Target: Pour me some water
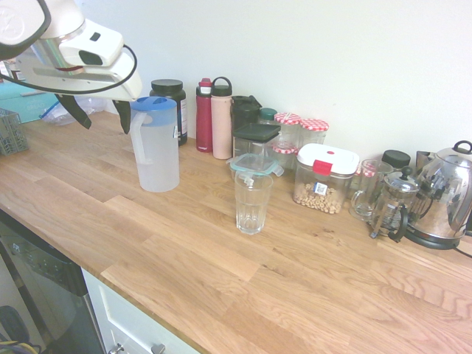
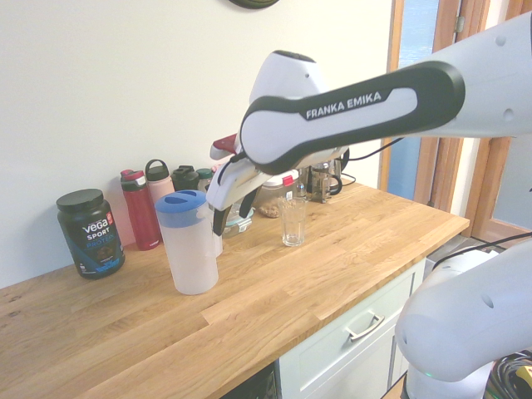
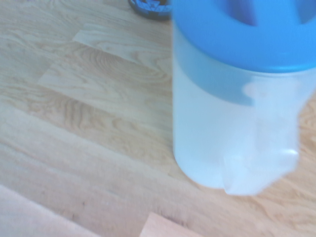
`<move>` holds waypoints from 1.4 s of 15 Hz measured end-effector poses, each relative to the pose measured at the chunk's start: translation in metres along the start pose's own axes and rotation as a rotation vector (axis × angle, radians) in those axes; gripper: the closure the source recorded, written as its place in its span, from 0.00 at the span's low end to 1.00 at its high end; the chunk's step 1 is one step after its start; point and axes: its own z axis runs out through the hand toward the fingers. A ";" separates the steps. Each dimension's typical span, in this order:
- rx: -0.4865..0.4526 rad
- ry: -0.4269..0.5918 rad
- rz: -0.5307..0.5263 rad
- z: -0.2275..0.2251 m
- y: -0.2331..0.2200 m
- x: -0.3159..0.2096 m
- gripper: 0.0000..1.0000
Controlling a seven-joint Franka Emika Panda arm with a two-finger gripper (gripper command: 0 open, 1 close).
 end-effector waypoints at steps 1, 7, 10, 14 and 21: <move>0.002 0.016 0.004 0.005 -0.002 0.000 0.00; -0.018 0.066 0.071 0.048 -0.008 0.011 0.00; -0.030 0.072 0.102 0.062 -0.010 0.028 0.00; -0.031 0.059 0.117 0.071 -0.019 0.047 1.00; -0.045 0.030 0.110 0.073 -0.023 0.078 1.00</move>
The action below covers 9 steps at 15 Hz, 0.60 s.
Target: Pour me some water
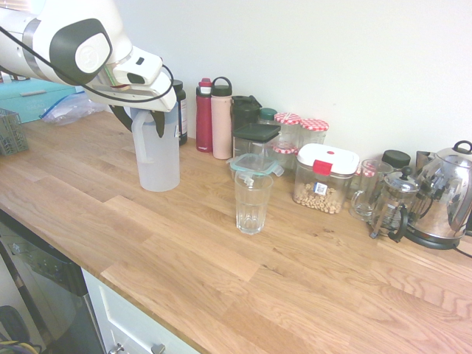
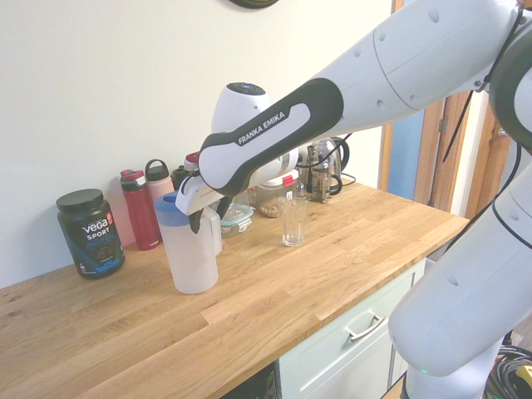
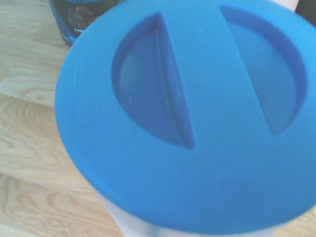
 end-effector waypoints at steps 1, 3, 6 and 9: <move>-0.001 -0.003 -0.003 0.001 -0.001 0.001 1.00; -0.002 -0.007 -0.008 0.003 -0.003 0.002 1.00; -0.003 -0.009 -0.017 0.004 -0.006 0.003 1.00; -0.008 -0.014 -0.023 0.007 -0.008 0.004 1.00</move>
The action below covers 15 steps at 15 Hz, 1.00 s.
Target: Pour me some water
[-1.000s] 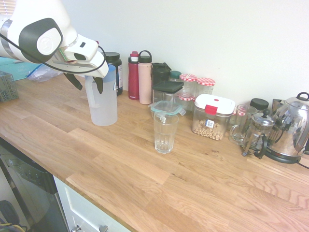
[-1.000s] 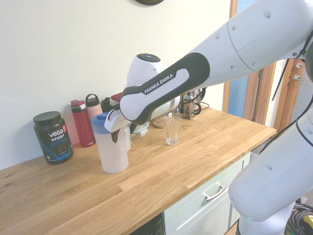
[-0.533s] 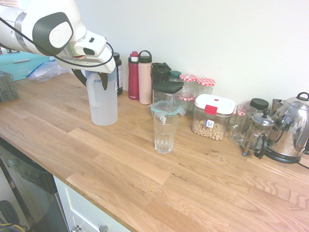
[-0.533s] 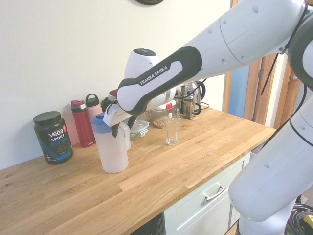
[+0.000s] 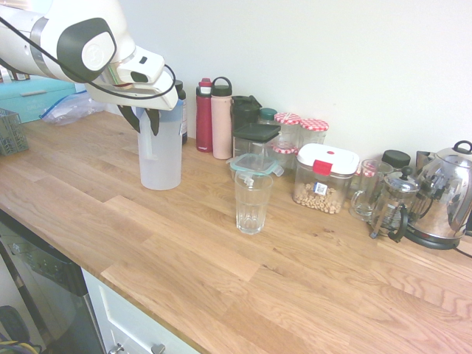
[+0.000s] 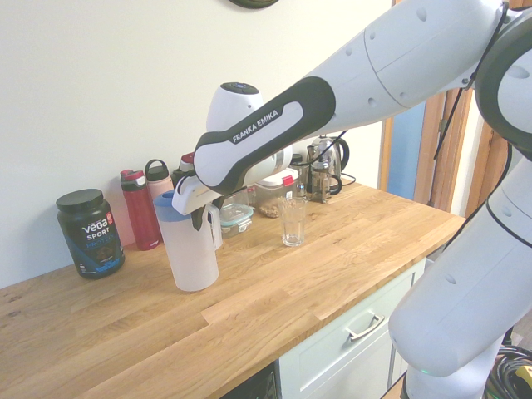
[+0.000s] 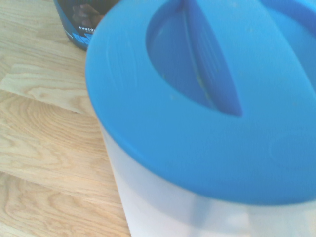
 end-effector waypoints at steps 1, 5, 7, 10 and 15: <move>0.000 -0.001 0.000 0.000 0.000 0.000 1.00; -0.001 -0.005 -0.004 0.001 -0.002 -0.001 1.00; 0.002 -0.008 -0.010 0.001 -0.005 -0.004 1.00; 0.003 -0.015 -0.016 0.001 -0.008 -0.009 1.00; 0.018 0.008 -0.014 -0.028 -0.010 -0.010 1.00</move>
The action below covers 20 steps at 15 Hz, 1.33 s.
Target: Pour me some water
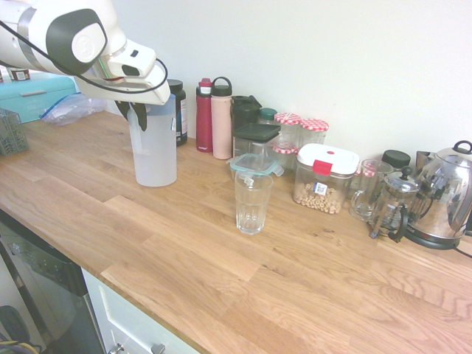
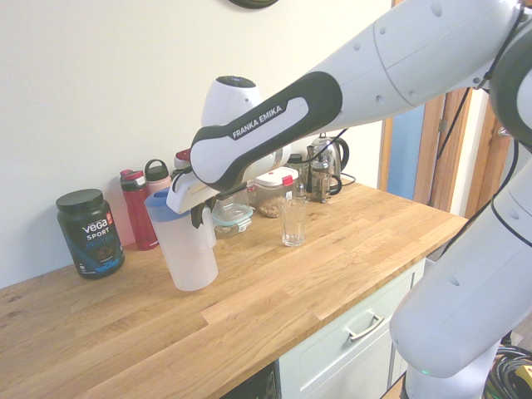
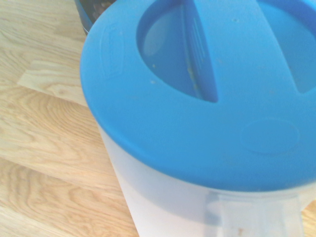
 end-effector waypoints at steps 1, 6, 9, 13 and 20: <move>0.007 0.009 0.004 -0.011 0.000 0.001 1.00; 0.027 0.020 0.016 -0.069 0.022 0.022 1.00; 0.053 0.046 0.050 -0.123 0.064 0.062 1.00; 0.046 0.076 0.064 -0.175 0.126 0.103 1.00; 0.045 -0.149 -0.247 -0.226 0.247 0.148 1.00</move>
